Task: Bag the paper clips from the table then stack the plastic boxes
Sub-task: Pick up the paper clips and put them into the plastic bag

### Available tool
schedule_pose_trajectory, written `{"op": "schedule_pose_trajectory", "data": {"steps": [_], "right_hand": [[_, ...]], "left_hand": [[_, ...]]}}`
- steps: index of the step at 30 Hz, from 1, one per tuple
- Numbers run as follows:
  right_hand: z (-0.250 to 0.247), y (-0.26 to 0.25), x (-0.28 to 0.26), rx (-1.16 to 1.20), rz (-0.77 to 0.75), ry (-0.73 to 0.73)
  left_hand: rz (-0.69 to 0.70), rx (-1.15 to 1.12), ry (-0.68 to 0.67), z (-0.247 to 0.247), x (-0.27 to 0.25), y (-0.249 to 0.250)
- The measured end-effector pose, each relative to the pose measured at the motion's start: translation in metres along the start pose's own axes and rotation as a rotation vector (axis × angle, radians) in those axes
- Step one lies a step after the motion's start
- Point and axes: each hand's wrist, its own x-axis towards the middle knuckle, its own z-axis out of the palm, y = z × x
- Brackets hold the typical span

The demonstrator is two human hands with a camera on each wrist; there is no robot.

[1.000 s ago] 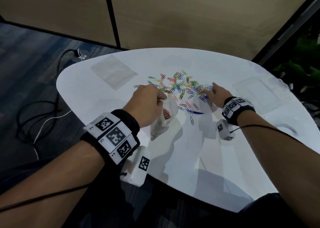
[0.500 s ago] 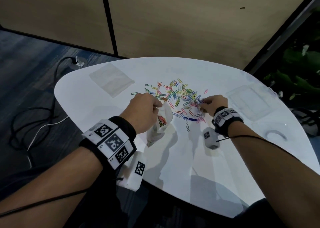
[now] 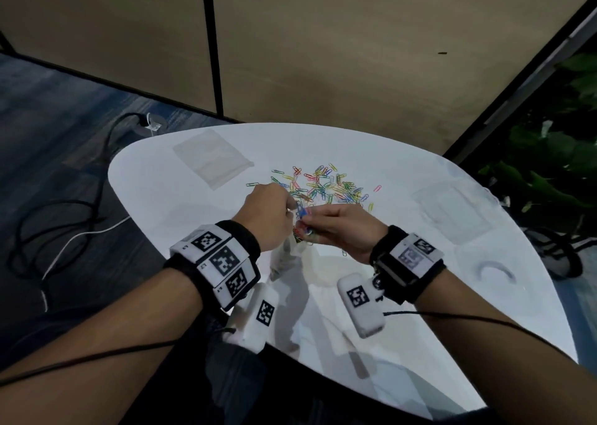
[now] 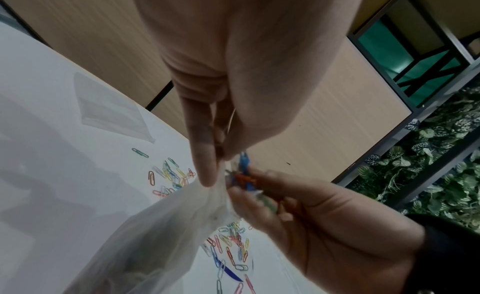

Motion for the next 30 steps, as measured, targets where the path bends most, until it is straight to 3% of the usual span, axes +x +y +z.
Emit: {"op": "schedule_pose_trajectory", "data": {"steps": [5,12,21,23,26,28,30], "right_hand": [[0.018,0.005,0.007,-0.253,-0.010,0.169],[0.027,0.004,0.018,-0.566,-0.011,0.294],[0.043,-0.012,0.027,-1.231,-0.098,0.241],[0.035,-0.018,0.028,-1.188,-0.068,0.135],[0.011,-0.033,0.022,-0.631,-0.010,0.004],[-0.021,-0.032,0.029,-0.499,0.019,0.204],[-0.061,-0.017,0.042,-0.680,0.137,0.506]], "left_hand": [[0.036,0.011,0.002,0.002,-0.004,0.002],[0.074,0.066,-0.018,0.008,-0.004,0.003],[0.050,0.016,-0.031,0.003,-0.001,-0.004],[0.045,0.014,-0.019,0.001,-0.001,-0.007],[0.021,-0.008,0.033,-0.005,-0.001,-0.013],[0.006,-0.034,0.051,-0.009,-0.001,-0.018],[0.001,-0.048,0.061,-0.012,-0.003,-0.021]]}}
